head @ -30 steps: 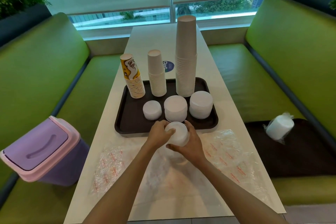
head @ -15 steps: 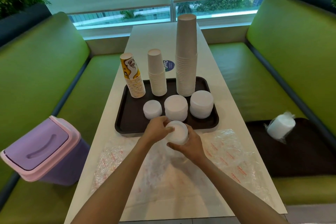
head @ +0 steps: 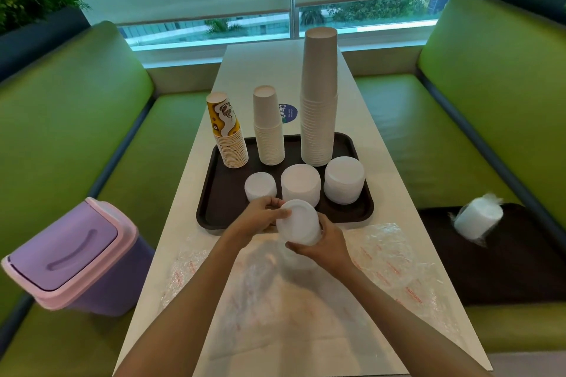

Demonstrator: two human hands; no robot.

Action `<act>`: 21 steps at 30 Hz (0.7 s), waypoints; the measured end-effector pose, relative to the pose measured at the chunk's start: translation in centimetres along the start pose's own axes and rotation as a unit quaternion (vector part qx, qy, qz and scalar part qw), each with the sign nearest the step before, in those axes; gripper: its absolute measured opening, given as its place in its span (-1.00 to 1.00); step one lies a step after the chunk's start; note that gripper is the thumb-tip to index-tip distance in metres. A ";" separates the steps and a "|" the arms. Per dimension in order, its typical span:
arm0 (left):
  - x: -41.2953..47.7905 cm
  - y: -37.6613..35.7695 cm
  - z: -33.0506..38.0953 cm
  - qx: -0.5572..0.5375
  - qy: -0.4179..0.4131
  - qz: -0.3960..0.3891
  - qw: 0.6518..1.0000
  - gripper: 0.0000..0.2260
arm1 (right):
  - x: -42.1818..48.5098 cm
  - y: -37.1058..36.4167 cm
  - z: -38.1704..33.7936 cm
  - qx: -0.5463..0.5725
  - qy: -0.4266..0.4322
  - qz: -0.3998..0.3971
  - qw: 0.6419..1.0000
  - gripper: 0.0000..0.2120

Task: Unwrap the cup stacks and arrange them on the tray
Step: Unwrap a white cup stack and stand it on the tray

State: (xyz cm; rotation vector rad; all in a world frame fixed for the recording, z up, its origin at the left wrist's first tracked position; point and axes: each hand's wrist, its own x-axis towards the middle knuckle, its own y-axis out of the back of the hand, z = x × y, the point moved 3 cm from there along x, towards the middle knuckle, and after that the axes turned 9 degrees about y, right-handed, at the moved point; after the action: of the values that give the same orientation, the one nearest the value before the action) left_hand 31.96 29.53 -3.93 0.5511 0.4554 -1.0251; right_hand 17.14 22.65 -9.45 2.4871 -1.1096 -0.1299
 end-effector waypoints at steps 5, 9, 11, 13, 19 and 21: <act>0.2 0.8 -0.6 -0.098 0.013 -0.043 0.994 -0.83 | 0.3 0.2 -0.2 -0.002 0.007 -0.011 1.000 -0.22; 1.5 3.2 -0.2 -0.186 0.034 0.040 0.981 -0.83 | 0.2 0.2 0.2 -0.007 0.009 -0.010 1.000 -0.20; 2.9 5.0 0.0 -0.211 0.040 0.146 0.966 -0.73 | 0.3 0.2 0.4 -0.011 0.002 -0.013 1.000 -0.20; 4.1 6.6 0.0 -0.227 0.044 0.230 0.945 -0.70 | 0.4 0.1 0.3 -0.014 0.002 -0.016 1.000 -0.23; 7.7 8.1 0.4 -0.159 0.061 0.313 0.934 -0.71 | 0.7 0.2 0.4 -0.034 0.000 -0.024 0.999 -0.21; 8.5 8.0 0.7 -0.133 0.071 0.309 0.939 -0.71 | 0.7 0.3 0.3 -0.041 0.005 -0.025 0.999 -0.21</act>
State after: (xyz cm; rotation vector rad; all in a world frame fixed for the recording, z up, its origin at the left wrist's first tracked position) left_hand 42.99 26.63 -6.72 0.4801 0.4957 -0.3131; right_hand 17.38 21.84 -9.57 2.4402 -1.0166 -0.1740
